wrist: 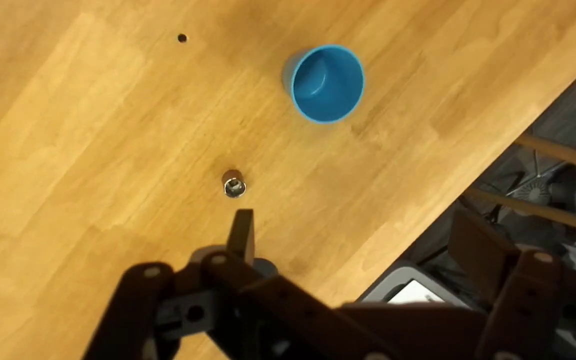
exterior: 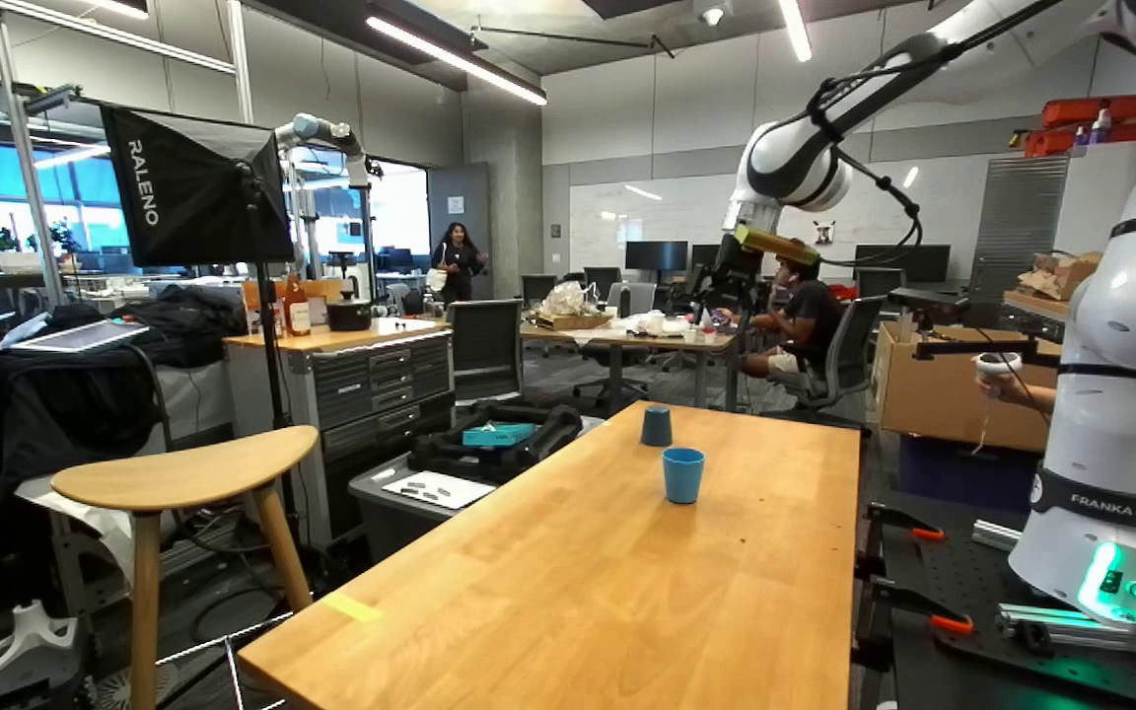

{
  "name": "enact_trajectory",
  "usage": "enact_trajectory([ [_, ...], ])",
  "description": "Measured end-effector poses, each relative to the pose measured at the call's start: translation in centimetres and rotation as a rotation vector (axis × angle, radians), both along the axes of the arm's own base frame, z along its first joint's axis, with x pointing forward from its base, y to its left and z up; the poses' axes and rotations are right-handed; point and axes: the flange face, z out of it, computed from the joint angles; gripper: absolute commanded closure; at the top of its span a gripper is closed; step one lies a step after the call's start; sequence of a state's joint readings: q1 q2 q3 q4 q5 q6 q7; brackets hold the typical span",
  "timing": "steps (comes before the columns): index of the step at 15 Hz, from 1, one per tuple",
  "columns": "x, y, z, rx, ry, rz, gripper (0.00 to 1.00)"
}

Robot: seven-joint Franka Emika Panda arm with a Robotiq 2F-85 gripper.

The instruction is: Put the silver object in the light blue cup

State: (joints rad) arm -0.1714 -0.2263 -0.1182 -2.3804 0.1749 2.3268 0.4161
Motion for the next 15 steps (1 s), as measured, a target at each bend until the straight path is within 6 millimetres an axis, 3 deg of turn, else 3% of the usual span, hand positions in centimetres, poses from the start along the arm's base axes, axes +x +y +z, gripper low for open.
enact_trajectory([
  [4, 4.3, -3.6, -7.5, -0.009, 0.073, -0.074, 0.0],
  [8, 7.7, -5.4, -14.9, -0.012, 0.18, -0.12, 0.0],
  [11, 8.9, -6.3, -19.1, -0.013, 0.241, -0.159, 0.0],
  [15, 8.9, -7.5, -22.6, -0.016, 0.297, -0.203, 0.0],
])
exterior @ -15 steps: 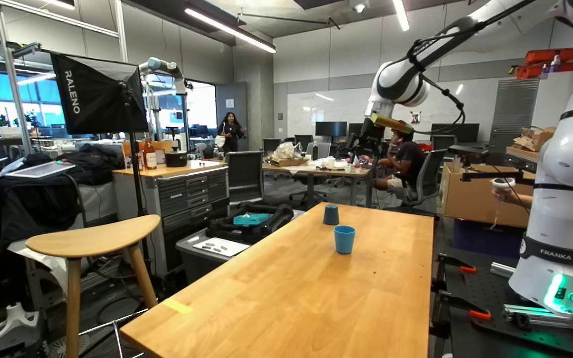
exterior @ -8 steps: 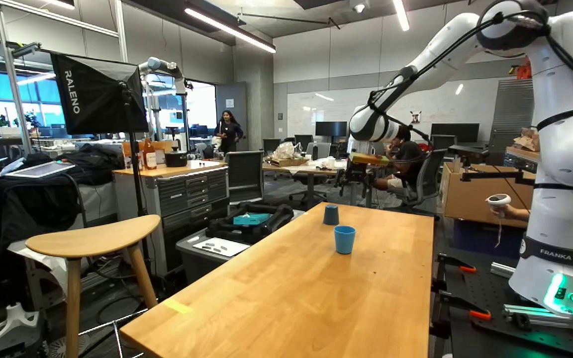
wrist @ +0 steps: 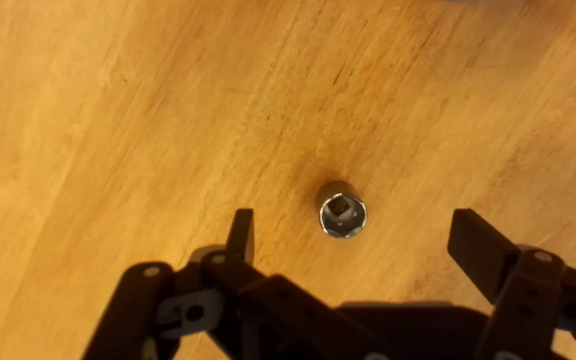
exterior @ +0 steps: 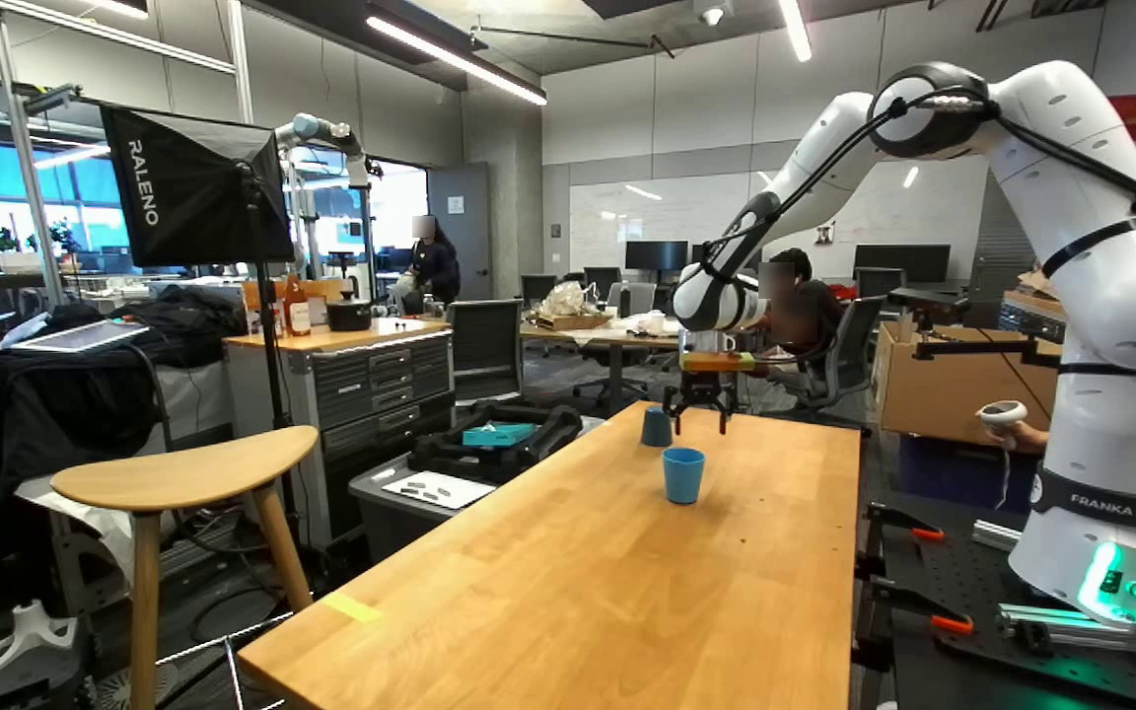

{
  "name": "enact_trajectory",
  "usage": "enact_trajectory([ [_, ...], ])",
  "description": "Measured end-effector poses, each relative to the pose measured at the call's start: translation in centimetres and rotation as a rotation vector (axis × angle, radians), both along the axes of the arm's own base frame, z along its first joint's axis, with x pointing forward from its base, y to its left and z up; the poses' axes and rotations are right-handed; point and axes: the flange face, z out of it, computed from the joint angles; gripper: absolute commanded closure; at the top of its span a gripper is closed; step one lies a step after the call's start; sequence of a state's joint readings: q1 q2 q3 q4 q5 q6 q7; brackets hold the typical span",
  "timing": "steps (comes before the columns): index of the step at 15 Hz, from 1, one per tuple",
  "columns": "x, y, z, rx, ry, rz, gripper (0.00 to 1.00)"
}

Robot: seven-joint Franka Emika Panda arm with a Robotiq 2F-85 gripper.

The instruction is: Put the silver object in the light blue cup

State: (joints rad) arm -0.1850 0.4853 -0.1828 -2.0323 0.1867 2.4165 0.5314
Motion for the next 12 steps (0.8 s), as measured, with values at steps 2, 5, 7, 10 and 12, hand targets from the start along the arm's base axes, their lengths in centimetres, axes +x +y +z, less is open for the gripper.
enact_trajectory([
  [2, 0.0, -0.2, -0.9, 0.004, 0.011, -0.009, 0.0],
  [5, -0.1, -0.2, -1.8, 0.029, 0.012, -0.043, 0.0],
  [7, 0.1, -0.2, -2.3, 0.05, 0.007, -0.071, 0.0],
  [10, 0.3, -0.4, -3.1, 0.07, 0.001, -0.108, 0.0],
  [12, 0.3, -0.8, -3.6, 0.074, -0.001, -0.123, 0.0],
])
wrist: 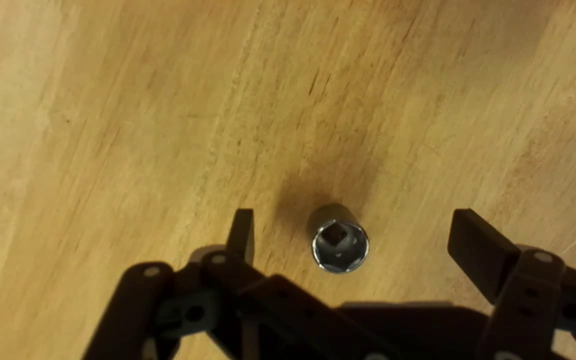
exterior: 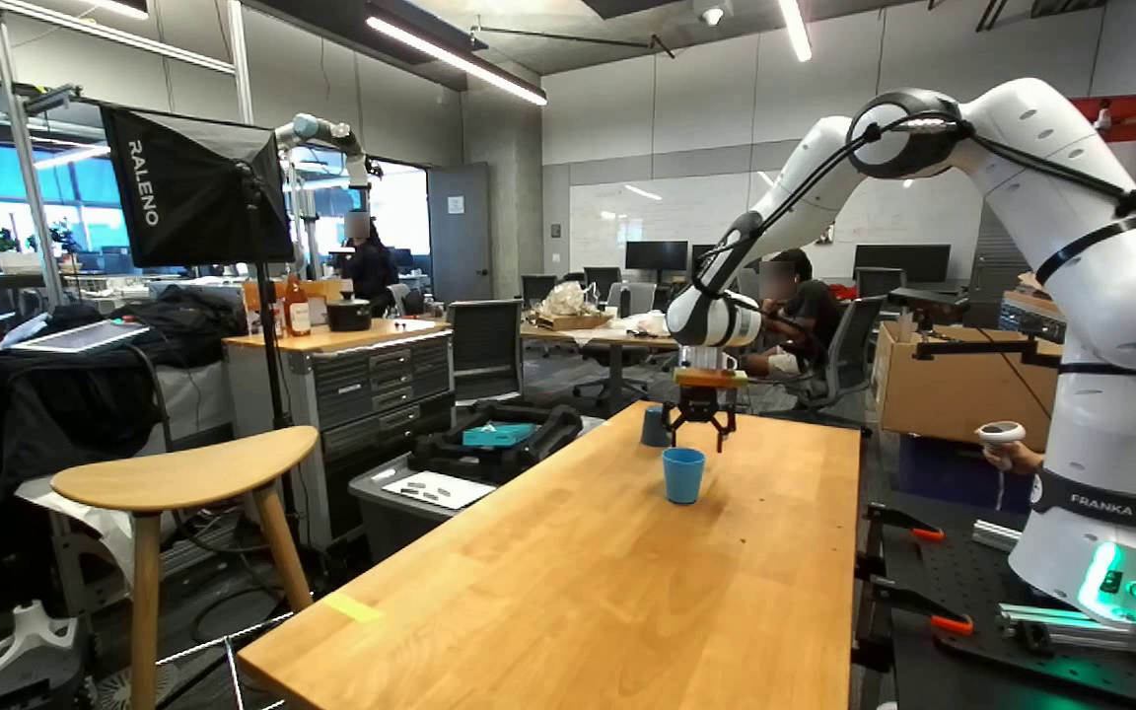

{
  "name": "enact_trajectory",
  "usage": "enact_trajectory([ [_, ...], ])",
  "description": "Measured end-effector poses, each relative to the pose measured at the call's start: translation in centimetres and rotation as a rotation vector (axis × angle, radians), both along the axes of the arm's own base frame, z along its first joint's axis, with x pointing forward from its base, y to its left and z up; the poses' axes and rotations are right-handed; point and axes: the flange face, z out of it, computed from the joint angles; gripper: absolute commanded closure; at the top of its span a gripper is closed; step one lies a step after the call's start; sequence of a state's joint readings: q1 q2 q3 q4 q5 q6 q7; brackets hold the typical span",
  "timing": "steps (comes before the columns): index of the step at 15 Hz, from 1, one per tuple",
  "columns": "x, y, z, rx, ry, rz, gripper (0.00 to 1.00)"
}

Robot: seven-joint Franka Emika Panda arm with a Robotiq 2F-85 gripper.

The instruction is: Put the silver object in the light blue cup

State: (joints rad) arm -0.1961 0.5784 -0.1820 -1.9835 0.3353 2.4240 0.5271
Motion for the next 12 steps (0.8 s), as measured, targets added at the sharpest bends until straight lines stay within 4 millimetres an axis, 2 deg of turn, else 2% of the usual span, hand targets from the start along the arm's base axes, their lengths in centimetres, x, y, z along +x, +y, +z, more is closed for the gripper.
enact_trajectory([
  [1, 0.0, -0.2, -0.3, 0.002, 0.002, -0.006, 0.0],
  [3, -0.1, -0.5, -0.9, 0.005, 0.006, -0.017, 0.25],
  [8, 0.0, -0.9, -2.2, 0.001, -0.003, -0.021, 0.67],
  [12, 0.2, -1.0, -2.2, 0.005, -0.022, -0.014, 0.94],
])
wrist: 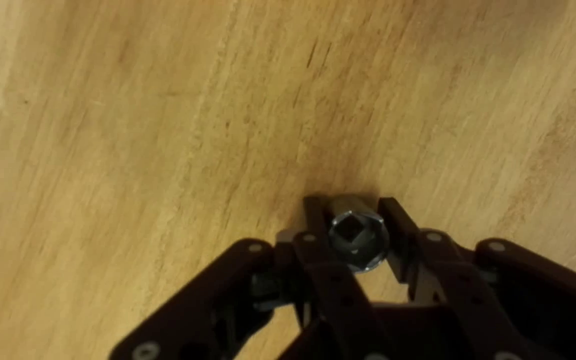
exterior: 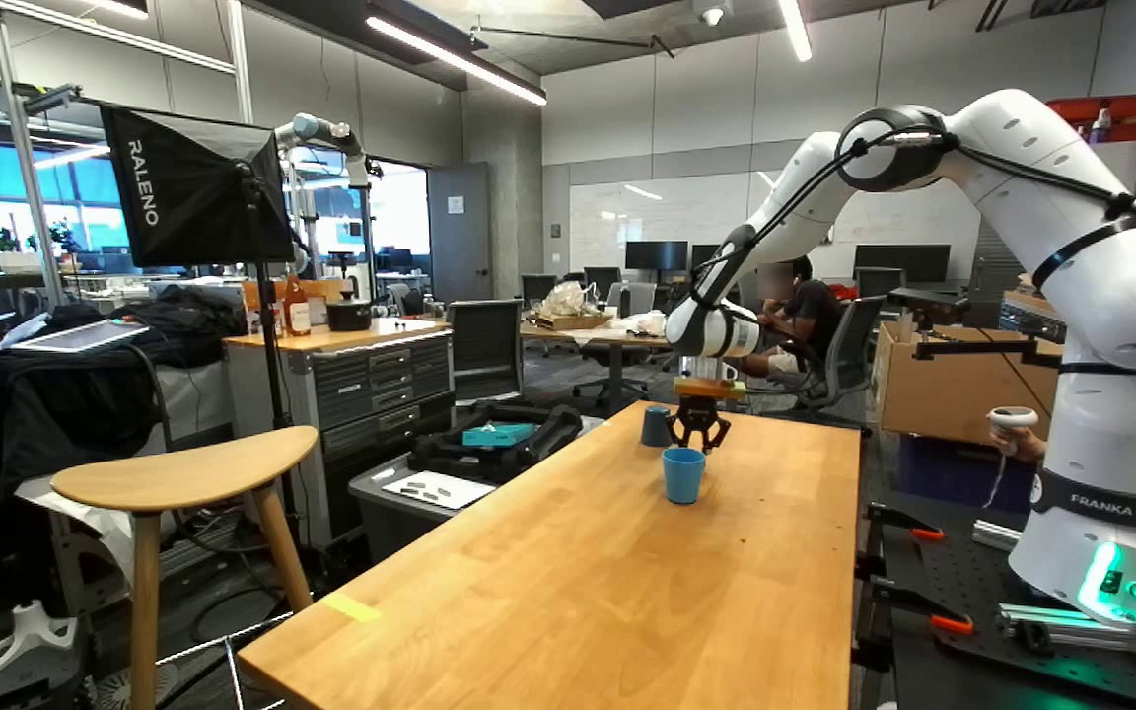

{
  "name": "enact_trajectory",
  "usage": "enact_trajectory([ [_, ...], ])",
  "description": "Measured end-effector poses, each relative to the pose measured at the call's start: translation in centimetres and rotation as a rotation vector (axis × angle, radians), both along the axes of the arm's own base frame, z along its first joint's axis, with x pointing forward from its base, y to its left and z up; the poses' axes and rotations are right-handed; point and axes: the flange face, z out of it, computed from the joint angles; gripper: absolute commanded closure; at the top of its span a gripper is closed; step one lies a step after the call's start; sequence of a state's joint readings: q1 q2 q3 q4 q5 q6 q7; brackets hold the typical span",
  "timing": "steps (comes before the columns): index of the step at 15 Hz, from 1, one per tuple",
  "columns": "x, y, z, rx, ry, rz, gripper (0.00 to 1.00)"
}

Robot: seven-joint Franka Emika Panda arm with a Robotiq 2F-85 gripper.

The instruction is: Put the silver object in the light blue cup

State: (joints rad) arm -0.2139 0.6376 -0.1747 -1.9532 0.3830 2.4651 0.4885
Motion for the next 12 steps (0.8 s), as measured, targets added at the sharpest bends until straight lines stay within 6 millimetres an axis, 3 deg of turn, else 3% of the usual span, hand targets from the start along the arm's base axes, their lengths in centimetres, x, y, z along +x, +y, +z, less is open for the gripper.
enact_trajectory([
  [5, 1.1, 1.2, 2.2, 0.042, -0.064, 0.051, 0.92],
  [8, 1.6, 3.6, 5.8, 0.112, -0.115, 0.116, 0.92],
  [12, 0.8, 6.9, 11.2, 0.236, -0.138, 0.198, 0.92],
])
